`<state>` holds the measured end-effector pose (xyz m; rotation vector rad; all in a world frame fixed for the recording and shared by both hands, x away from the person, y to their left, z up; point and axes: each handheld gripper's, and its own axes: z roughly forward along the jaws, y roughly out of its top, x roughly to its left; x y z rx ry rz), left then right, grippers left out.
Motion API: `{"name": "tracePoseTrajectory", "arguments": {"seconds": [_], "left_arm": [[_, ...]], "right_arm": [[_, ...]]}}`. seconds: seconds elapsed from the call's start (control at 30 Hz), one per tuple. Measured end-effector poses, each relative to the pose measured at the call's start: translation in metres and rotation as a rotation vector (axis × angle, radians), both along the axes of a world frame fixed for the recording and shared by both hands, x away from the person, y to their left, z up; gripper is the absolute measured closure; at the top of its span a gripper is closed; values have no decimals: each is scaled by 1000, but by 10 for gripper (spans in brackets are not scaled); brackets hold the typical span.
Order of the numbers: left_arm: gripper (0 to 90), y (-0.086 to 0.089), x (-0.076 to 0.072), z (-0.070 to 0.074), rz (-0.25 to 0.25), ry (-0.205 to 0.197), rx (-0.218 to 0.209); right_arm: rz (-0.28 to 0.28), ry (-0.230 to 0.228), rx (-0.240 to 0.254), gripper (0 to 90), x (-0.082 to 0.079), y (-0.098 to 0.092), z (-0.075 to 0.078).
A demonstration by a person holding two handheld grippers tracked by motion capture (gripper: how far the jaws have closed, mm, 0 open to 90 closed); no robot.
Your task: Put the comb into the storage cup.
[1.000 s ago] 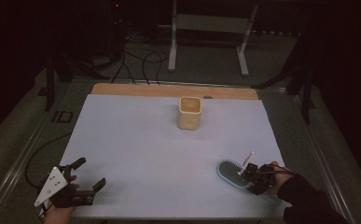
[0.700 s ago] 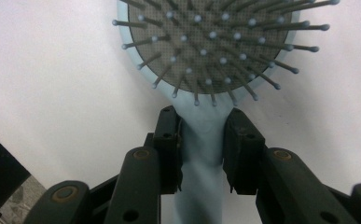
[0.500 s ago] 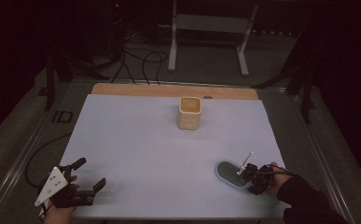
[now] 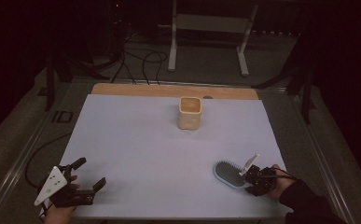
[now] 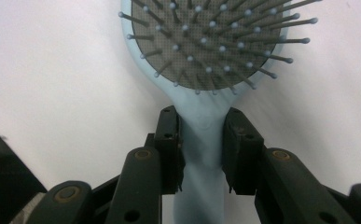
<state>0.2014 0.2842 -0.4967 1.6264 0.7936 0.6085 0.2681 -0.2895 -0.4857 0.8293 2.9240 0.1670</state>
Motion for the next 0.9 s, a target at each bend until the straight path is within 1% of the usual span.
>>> {"name": "tracePoseTrajectory", "arguments": {"seconds": [0.07, 0.13, 0.17, 0.2, 0.33, 0.37, 0.4, 0.43, 0.47, 0.5, 0.53, 0.57, 0.6, 0.63, 0.67, 0.7, 0.73, 0.77, 0.8, 0.83, 0.87, 0.9], "left_arm": [[0, 0, 0, 0, 0, -2, -3], [0, 1, 0, 0, 4, 0, -8], [0, 1, 0, 0, 3, -1, -8], [0, 1, 0, 0, 4, -2, -6], [0, 2, 0, 0, 5, -1, -10], [0, 2, 0, 0, 5, -2, -7], [0, 1, -1, 0, 5, -2, -8], [0, 2, 0, 1, 3, -3, -7], [0, 2, 0, 0, 5, -3, -9], [0, 2, 0, 0, 5, -3, -9], [0, 2, -1, 0, 6, -1, -7], [0, 2, -1, 0, 6, -2, -6], [0, 2, -1, 1, 6, -3, -6], [0, 2, -1, 1, 7, -3, -9], [0, 2, -1, 0, 8, -1, -11], [0, 2, -1, 0, 8, 0, -9], [0, 2, -1, 0, 7, -2, -6], [0, 2, -1, 0, 6, -2, -8], [0, 2, -1, 1, 8, -3, -10], [0, 2, -1, 0, 8, -3, -10], [0, 2, -1, 0, 7, -1, -8], [0, 2, -1, 0, 6, -2, -3]], "right_arm": [[8, -13, 20, 699, 1, 5, 1], [17, -21, 24, 699, 1, 7, 1], [6, -29, 37, 699, 2, 8, 3], [6, -37, 56, 699, 3, 9, 3], [7, -73, 105, 699, 6, 13, 9], [3, -93, 134, 699, 7, 15, 12], [3, -93, 134, 699, 7, 15, 12], [5, -90, 145, 699, 8, 16, 13], [5, -104, 151, 699, 8, 18, 14], [5, -104, 151, 699, 8, 18, 14], [-4, -106, 166, 699, 9, 19, 15], [-5, -121, 189, 699, 11, 22, 17], [0, -122, 194, 699, 11, 24, 18], [1, -136, 203, 699, 12, 26, 18], [-6, -139, 219, 700, 13, 27, 19], [2, -144, 229, 699, 14, 29, 20], [-6, -154, 246, 699, 15, 30, 21], [-5, -177, 271, 699, 16, 34, 23], [-5, -177, 271, 699, 16, 34, 23], [-15, -175, 289, 699, 18, 36, 25], [0, -187, 302, 699, 19, 38, 26], [-16, -199, 335, 699, 21, 42, 29]]}}
